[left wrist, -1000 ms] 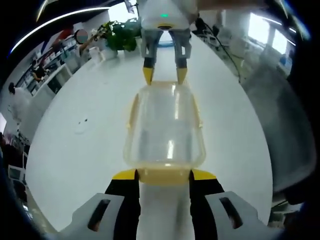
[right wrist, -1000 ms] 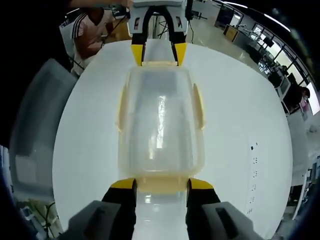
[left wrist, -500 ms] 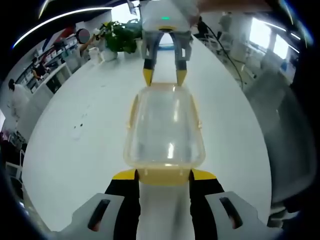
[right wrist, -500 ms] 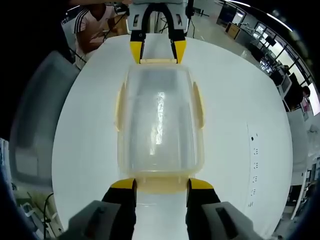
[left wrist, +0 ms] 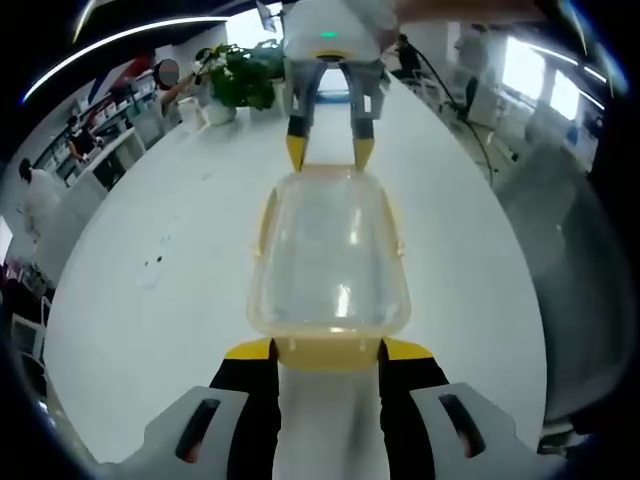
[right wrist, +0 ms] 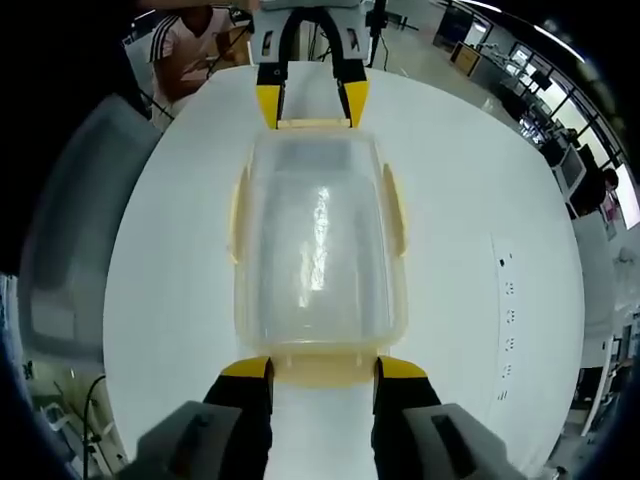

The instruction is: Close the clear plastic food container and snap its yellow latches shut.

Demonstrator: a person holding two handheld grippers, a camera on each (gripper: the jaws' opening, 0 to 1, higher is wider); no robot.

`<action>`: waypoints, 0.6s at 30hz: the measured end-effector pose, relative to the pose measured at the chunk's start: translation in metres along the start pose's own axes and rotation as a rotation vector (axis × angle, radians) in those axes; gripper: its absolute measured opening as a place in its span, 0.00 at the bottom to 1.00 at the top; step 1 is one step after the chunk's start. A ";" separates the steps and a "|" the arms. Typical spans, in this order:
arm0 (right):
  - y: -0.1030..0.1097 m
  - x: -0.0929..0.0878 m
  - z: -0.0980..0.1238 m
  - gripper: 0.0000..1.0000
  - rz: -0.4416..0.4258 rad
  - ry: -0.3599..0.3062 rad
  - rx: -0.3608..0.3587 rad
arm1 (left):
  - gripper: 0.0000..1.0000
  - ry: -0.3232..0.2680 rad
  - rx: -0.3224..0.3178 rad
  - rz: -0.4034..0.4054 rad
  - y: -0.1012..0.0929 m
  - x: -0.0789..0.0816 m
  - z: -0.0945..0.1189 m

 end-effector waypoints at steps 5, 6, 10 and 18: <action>-0.002 -0.008 0.000 0.36 -0.004 0.008 -0.004 | 0.35 -0.004 -0.001 0.008 0.001 0.004 -0.008; -0.002 -0.009 0.000 0.36 -0.005 0.010 -0.003 | 0.35 -0.003 -0.001 0.009 0.002 0.005 -0.009; -0.004 -0.015 0.000 0.36 -0.009 0.014 -0.002 | 0.35 0.002 0.005 -0.001 0.001 0.007 -0.015; -0.001 -0.025 -0.004 0.36 -0.015 0.037 0.017 | 0.35 -0.005 -0.008 0.004 -0.001 0.012 -0.022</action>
Point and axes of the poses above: the point that each gripper's makers call its tool centre point, and the gripper's own axes: z roughly backward along the fingers, y roughly to its left, x roughly out of its top, the point moved 4 cm from there along z, roughly backward along the fingers, and after that the axes turned 3 degrees about -y, right-handed, at the moved point
